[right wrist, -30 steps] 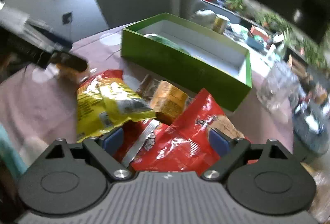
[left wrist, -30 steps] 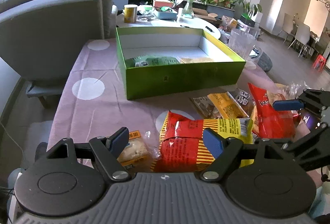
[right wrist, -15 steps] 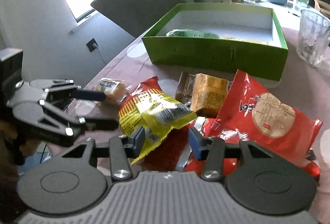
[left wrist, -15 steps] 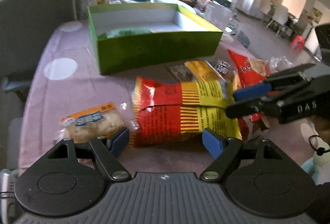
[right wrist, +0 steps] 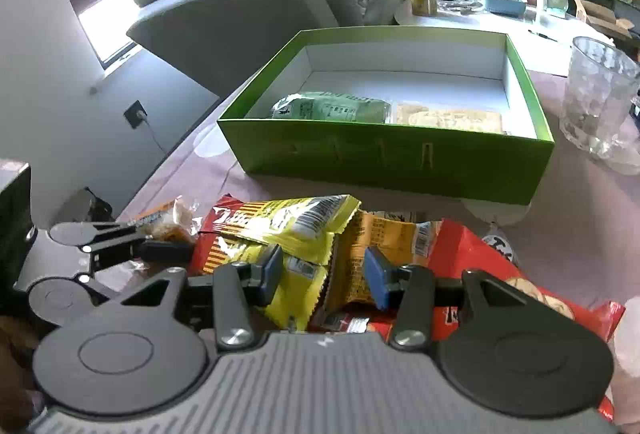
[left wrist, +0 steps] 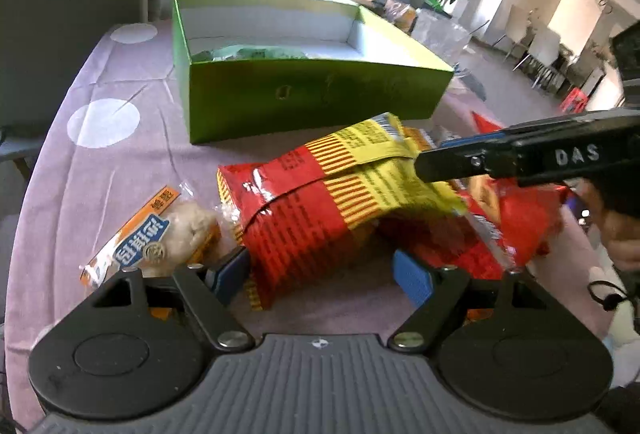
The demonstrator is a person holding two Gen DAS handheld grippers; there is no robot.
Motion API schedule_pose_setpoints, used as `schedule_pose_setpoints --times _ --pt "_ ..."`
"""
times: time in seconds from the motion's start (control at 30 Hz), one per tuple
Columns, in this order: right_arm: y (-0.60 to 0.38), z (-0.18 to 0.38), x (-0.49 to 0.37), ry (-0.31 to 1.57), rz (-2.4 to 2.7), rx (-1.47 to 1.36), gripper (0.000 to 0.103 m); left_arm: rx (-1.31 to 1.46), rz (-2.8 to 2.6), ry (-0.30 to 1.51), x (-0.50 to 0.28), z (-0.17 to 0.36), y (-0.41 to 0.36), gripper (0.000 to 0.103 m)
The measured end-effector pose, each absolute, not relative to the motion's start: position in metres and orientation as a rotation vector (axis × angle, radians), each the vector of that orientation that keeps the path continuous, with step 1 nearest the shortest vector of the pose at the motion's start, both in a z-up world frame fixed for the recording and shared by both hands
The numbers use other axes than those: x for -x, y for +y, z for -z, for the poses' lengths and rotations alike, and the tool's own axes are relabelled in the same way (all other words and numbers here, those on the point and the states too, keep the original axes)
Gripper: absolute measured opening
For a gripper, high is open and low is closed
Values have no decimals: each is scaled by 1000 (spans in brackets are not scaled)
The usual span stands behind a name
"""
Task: Organize snacks
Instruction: 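Carry the yellow-and-red packet with the right gripper over the box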
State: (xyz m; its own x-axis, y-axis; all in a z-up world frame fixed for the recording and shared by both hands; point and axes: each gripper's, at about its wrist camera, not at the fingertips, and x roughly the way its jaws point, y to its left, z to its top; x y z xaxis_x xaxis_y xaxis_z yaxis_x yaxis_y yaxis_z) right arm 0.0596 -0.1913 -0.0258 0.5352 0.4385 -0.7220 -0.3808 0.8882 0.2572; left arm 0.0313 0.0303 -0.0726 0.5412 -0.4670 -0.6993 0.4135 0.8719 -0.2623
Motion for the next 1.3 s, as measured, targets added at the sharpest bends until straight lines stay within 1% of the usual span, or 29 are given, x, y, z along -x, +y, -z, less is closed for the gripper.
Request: schedule_pose_setpoints --times 0.03,0.1,0.23,0.47,0.53,0.57,0.6,0.67,0.77,1.1,1.3 --pt "-193 24 -61 886 -490 -83 71 67 516 848 -29 71 31 78" --pt "-193 22 -66 901 -489 -106 71 68 482 842 -27 70 34 82" --pt "-182 20 -80 920 -491 -117 71 85 473 843 -36 73 34 82" --pt "-161 25 -92 972 -493 -73 71 -1 461 839 -49 81 15 82" --pt "-159 27 -92 969 -500 -51 71 -17 452 831 -49 82 12 81" --pt "-158 27 -92 970 -510 -46 70 -22 446 826 -50 83 12 77" --pt "-157 27 -92 969 -513 -40 70 -21 453 820 -51 82 11 71" --pt "-158 26 -89 954 -520 -27 67 -7 460 812 -51 80 11 68" --pt "-163 22 -86 934 -531 -43 66 5 467 797 -49 74 11 66" --pt "-182 -10 -71 817 -532 -76 66 -30 472 679 -42 36 -3 66" --pt "-185 -29 -87 719 -528 -98 66 -81 442 611 -67 9 -9 66"
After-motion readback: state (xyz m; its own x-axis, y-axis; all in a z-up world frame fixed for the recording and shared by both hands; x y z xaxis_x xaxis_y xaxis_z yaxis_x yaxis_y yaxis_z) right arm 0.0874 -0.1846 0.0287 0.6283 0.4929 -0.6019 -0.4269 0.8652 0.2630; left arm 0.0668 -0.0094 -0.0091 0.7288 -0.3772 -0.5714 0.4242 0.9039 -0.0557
